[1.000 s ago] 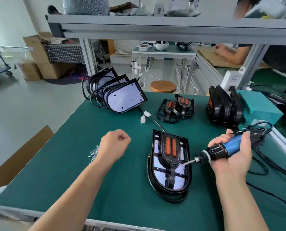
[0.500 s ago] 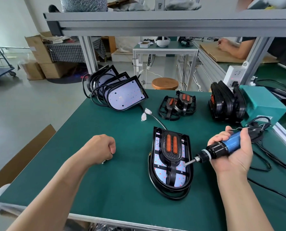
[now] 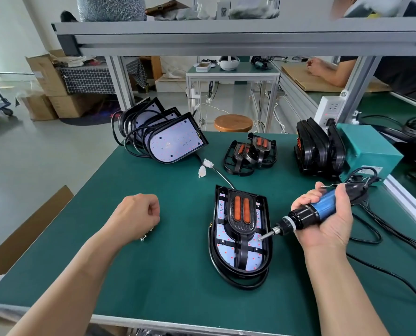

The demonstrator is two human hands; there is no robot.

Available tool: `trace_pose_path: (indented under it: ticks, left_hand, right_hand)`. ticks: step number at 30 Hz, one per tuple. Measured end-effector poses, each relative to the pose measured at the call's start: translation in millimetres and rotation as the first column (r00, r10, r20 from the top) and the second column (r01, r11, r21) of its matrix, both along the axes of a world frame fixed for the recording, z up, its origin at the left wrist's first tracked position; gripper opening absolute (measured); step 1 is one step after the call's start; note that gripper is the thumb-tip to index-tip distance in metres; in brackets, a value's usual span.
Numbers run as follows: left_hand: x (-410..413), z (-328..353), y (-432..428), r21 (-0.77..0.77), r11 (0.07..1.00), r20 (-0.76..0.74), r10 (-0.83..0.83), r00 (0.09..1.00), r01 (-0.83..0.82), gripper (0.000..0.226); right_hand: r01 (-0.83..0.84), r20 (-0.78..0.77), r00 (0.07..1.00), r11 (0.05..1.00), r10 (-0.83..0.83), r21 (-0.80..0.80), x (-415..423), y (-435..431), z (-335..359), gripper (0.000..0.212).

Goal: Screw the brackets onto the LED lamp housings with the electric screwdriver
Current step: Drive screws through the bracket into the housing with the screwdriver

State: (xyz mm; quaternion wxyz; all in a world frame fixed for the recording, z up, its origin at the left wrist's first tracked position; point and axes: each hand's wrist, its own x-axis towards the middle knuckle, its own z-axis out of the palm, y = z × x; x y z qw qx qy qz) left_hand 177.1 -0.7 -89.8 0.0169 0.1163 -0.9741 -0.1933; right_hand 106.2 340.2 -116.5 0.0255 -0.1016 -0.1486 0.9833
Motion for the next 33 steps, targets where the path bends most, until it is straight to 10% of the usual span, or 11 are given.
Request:
trace_pose_path:
  ticks: [4, 8, 16, 25, 33]
  left_hand:
    - [6, 13, 28, 0.347, 0.933, -0.223, -0.017, 0.975, 0.095, 0.022]
    - [16, 17, 76, 0.740, 0.623, -0.255, -0.090, 0.963, 0.255, 0.022]
    - [20, 19, 119, 0.968, 0.170, -0.179, -0.048, 0.983, 0.185, 0.020]
    - [23, 22, 123, 0.984, 0.069, -0.158, -0.047, 0.986, 0.161, 0.018]
    - [22, 17, 126, 0.967, 0.162, -0.201, -0.004, 0.980, 0.199, 0.021]
  right_hand:
    - [0.055, 0.006, 0.998, 0.998, -0.055, 0.015, 5, -7, 13, 0.029]
    - [0.098, -0.016, 0.995, 0.994, -0.097, 0.051, 9, -21, 38, 0.028]
    - [0.214, -0.105, 0.974, 0.970, -0.202, 0.118, 19, -37, 81, 0.024]
    - [0.235, -0.099, 0.970, 0.959, -0.221, 0.161, 24, -39, 86, 0.022]
    - [0.242, -0.102, 0.969, 0.950, -0.226, 0.199, 26, -41, 84, 0.021]
